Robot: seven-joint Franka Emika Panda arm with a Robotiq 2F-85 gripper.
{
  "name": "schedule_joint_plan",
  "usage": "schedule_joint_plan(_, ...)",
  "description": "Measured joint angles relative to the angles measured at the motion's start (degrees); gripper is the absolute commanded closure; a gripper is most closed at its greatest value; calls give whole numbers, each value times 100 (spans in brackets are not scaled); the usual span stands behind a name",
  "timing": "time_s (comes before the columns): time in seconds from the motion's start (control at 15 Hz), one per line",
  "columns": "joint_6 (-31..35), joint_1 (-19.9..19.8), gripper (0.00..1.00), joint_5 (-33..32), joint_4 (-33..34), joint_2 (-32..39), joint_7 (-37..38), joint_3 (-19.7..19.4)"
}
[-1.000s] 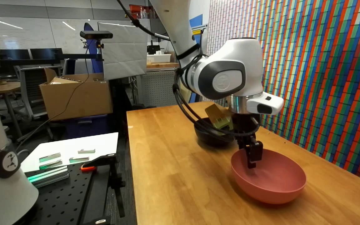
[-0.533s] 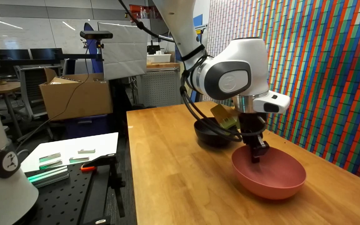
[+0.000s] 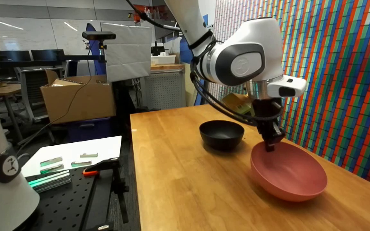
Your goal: Put the pink bowl inside the black bowl
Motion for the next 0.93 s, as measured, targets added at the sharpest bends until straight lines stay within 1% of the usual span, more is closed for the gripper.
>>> schedule_joint_plan(0.2,-360,2,99,28,-2,-418,-5,178)
schedule_joint_plan(0.53,-872,108,99,119,-9,-1117,-18,694)
schedule_joint_plan(0.73,-949,206,99,356,-15,-1299,-128,1054)
schedule_joint_plan(0.93,-950,296,99,638,-47,-1329,-349,1421)
